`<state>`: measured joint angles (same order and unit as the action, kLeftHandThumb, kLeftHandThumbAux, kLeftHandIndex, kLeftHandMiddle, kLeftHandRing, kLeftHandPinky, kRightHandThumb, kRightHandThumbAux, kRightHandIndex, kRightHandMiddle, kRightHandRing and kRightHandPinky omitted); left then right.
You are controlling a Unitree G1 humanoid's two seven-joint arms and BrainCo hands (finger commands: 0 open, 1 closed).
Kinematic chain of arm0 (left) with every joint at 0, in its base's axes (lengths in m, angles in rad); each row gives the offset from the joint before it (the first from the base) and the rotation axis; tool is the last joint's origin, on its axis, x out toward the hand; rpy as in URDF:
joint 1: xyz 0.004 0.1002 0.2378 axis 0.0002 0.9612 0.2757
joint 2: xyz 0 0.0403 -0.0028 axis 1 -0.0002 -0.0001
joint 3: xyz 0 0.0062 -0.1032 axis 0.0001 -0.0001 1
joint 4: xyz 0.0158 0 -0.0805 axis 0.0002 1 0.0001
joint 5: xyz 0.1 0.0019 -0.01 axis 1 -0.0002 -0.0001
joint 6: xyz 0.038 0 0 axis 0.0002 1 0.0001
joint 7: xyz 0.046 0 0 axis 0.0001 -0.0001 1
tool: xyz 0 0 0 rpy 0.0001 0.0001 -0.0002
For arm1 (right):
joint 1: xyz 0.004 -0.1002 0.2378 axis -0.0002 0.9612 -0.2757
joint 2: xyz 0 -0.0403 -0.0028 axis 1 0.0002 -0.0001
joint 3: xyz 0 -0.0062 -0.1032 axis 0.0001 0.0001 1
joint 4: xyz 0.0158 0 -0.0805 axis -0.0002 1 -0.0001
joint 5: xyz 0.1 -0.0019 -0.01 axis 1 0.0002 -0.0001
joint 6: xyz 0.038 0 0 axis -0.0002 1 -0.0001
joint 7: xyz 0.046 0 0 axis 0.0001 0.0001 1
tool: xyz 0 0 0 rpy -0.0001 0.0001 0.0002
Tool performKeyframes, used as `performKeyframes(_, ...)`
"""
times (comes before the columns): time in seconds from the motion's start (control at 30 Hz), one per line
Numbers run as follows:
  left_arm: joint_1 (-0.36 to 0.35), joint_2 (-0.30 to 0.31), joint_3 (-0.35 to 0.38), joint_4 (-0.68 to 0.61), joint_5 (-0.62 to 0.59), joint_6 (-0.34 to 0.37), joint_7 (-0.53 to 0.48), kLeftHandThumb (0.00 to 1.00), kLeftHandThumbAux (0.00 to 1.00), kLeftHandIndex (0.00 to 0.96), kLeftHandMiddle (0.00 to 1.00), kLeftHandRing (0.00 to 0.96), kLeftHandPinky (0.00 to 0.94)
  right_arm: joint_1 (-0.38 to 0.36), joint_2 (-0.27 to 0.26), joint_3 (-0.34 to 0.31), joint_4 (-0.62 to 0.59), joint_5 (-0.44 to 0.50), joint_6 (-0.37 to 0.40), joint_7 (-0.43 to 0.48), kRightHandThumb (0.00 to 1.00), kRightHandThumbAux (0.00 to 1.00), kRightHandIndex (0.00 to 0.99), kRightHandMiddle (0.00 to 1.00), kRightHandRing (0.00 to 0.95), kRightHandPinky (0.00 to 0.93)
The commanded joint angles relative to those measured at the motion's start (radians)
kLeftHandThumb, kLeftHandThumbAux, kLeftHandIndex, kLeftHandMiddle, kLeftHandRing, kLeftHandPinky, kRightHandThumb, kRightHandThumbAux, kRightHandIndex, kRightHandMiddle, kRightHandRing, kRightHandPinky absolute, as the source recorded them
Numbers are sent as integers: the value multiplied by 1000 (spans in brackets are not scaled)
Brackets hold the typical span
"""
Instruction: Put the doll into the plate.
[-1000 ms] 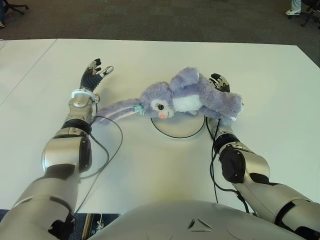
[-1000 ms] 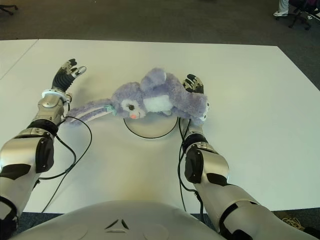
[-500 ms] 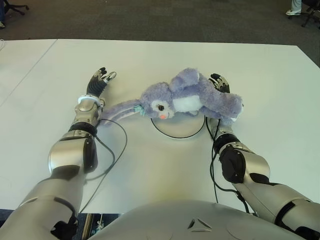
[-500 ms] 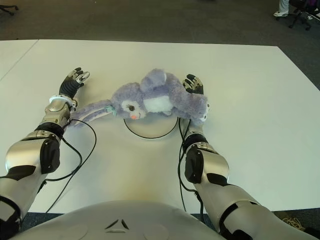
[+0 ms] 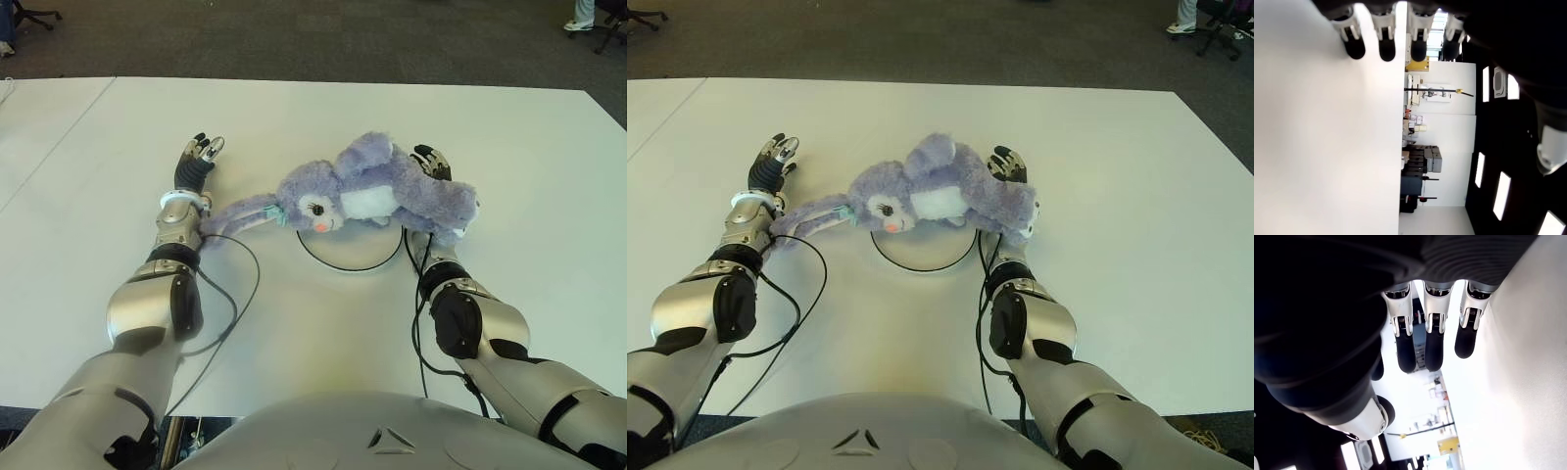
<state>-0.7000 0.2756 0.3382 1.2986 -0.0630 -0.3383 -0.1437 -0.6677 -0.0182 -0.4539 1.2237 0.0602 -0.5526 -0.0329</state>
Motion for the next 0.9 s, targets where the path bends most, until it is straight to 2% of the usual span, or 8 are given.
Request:
performKeyframes(0.03,138,-150,-6,65,1,55,-47,0,538,0,23,0,0,235,66,-26,139,29,133,-3,542,845,283,237,215,217)
performKeyframes(0.6,206,-203,6,58,-11,-66,-63,0,488,0,20,11,18,245,48,-30,139,28,136,9,553,853,290,233,208,192)
performKeyframes(0.9,241,-240,-18,55,9,-140,-60,0,479,3,26,20,43,248,41,-26,138,23,136,7,558,856,286,228,200,185)
